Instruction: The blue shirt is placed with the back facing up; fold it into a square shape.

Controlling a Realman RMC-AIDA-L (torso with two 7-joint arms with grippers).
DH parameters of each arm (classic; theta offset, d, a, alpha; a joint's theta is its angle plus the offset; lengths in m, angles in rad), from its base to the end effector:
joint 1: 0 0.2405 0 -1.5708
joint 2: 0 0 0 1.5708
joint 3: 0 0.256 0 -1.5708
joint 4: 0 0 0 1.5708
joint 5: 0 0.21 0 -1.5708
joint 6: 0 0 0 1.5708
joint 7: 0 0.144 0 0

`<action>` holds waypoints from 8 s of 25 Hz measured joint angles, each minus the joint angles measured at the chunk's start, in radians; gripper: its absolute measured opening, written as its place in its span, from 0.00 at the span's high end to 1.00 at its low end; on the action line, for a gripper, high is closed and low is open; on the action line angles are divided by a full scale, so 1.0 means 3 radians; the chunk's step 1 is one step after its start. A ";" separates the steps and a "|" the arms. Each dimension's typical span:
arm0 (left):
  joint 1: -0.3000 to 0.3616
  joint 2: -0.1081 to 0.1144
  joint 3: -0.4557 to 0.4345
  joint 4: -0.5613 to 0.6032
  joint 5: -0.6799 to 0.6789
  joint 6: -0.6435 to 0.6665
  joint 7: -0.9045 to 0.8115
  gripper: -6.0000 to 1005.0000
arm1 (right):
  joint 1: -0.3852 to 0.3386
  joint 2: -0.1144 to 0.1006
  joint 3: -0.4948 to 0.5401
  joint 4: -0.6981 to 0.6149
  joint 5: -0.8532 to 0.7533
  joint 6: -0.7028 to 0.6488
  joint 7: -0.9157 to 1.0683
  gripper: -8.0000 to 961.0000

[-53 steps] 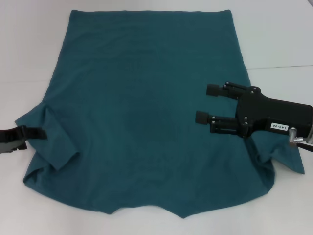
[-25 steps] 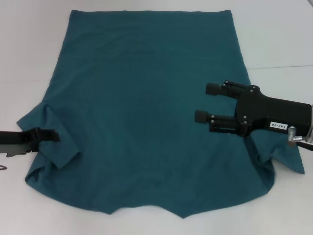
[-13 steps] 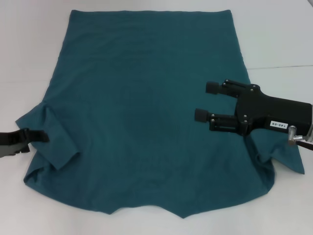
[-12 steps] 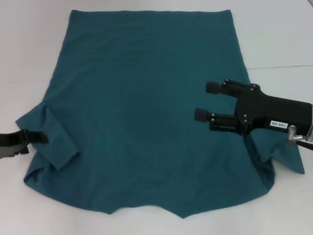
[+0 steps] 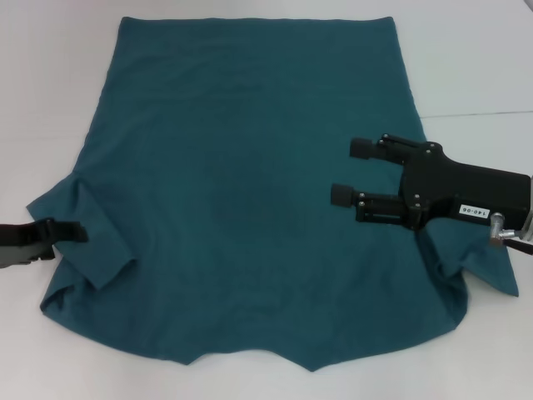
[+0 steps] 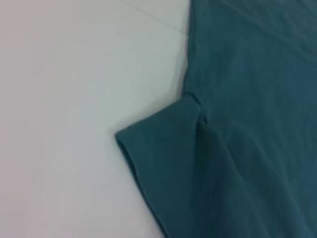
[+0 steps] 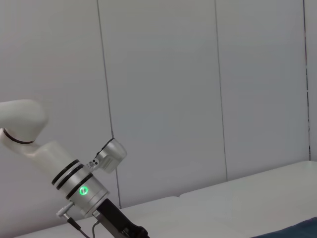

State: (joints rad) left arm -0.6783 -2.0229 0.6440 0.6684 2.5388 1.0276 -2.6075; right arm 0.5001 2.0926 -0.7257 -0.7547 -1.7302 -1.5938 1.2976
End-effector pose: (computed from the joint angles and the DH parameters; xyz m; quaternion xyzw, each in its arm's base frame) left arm -0.3203 0.4043 0.0354 -0.6766 -0.6643 -0.0964 0.3029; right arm 0.2301 0.3414 0.0293 -0.9126 0.1286 0.3397 0.1875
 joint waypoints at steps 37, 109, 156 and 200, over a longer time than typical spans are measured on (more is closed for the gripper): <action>-0.0135 0.0003 0.0039 -0.0125 -0.0305 -0.0113 0.0100 0.35 | 0.0006 0.0004 0.0001 0.0013 0.0011 0.0041 -0.0038 0.08; -0.0077 0.0021 0.0129 -0.0099 0.0015 -0.0101 -0.0021 0.42 | 0.0020 -0.0001 0.0006 0.0051 0.0127 0.0041 -0.0082 0.08; -0.0210 -0.0118 0.0126 -0.0151 -0.0270 -0.0239 0.0417 0.94 | -0.0006 0.0004 0.0006 0.0062 0.0173 0.0042 -0.0085 0.08; 0.0105 -0.0083 0.0371 0.0268 0.0000 -0.0121 -0.0197 0.34 | -0.0061 -0.0001 0.0014 0.0130 0.0302 0.0013 -0.0136 0.08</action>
State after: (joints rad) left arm -0.6469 -2.0477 0.7552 0.7489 2.5388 0.9914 -2.6665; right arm 0.4818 2.0923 -0.7214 -0.7156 -1.6397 -1.5898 1.2569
